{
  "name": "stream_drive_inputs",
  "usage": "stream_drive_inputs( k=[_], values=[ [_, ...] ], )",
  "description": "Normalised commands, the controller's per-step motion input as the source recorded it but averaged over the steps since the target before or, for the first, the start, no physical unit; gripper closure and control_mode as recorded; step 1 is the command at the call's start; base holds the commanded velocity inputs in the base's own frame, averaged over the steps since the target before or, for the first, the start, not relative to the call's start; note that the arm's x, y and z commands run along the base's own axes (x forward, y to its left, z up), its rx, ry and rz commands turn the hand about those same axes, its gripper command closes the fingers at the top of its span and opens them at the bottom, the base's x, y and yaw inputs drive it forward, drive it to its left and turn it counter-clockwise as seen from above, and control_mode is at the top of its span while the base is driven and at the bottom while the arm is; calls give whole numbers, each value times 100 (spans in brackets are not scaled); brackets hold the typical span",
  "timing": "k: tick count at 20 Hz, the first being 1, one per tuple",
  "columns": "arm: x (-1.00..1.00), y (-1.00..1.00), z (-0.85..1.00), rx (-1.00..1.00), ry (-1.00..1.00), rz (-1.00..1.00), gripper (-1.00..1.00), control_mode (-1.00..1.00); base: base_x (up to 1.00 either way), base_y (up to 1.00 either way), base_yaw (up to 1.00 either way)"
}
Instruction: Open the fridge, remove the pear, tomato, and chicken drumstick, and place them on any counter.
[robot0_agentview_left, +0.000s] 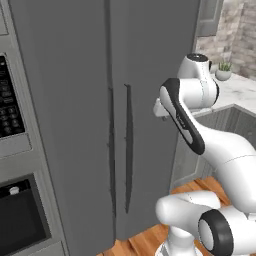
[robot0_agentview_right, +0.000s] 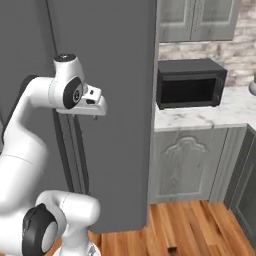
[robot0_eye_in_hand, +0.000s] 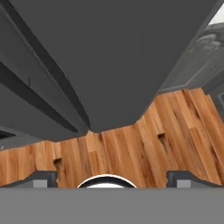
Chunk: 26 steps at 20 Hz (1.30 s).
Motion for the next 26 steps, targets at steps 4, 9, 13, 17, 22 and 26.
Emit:
stream_drive_inputs(
  k=[4, 9, 13, 17, 22, 26],
  values=[
    [0, 0, 0, 0, 0, 0, -100, 100, 0, 62, -23],
    [0, 0, 0, 0, 0, 0, -100, 100, 0, 64, -15],
    [0, 0, 0, 0, 0, 0, -100, 100, 0, 62, -3],
    [0, 0, 0, 0, 0, 0, -100, 100, 2, 56, 0],
    [15, -9, 0, 0, -1, -3, -100, -100, 2, 8, 0],
    [24, -92, -3, 14, -20, 4, -100, -100, 0, 0, 0]
  ],
)
